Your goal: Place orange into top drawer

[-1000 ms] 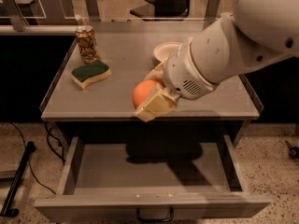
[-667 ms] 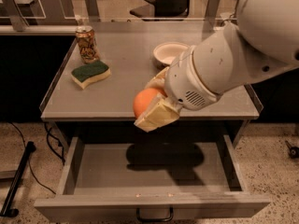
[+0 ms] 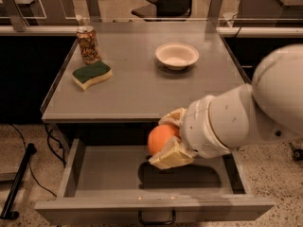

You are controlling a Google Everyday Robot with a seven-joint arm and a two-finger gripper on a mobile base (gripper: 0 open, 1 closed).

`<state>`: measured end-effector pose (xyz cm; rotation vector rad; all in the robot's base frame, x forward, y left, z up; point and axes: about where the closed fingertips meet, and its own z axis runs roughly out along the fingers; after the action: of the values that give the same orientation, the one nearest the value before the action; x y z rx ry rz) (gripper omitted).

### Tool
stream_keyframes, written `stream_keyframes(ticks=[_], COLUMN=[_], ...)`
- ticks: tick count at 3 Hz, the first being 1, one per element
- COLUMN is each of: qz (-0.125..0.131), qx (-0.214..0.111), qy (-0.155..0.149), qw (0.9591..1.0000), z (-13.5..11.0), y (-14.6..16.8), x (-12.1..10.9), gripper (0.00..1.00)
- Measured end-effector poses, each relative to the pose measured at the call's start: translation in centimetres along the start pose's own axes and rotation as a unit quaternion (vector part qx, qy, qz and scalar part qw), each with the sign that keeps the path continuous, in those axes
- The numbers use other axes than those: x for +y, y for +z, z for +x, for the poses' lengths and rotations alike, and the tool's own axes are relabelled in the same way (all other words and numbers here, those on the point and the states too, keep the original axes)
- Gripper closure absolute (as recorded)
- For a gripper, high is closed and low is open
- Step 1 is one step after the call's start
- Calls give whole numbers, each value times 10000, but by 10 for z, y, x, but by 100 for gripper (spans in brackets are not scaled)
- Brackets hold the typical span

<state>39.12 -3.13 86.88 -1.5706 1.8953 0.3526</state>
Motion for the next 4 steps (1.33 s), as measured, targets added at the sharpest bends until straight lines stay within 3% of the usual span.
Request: stream_keyframes(ticks=[1, 2, 3, 4], qz=[81, -45, -45, 128], qx=[-55, -162, -162, -8], qy=[57, 109, 109, 22], qw=[9999, 9998, 9998, 9999], z=[33, 66, 66, 77], y=[15, 38, 38, 47], x=[5, 10, 10, 7], gripper=[100, 100, 100, 100])
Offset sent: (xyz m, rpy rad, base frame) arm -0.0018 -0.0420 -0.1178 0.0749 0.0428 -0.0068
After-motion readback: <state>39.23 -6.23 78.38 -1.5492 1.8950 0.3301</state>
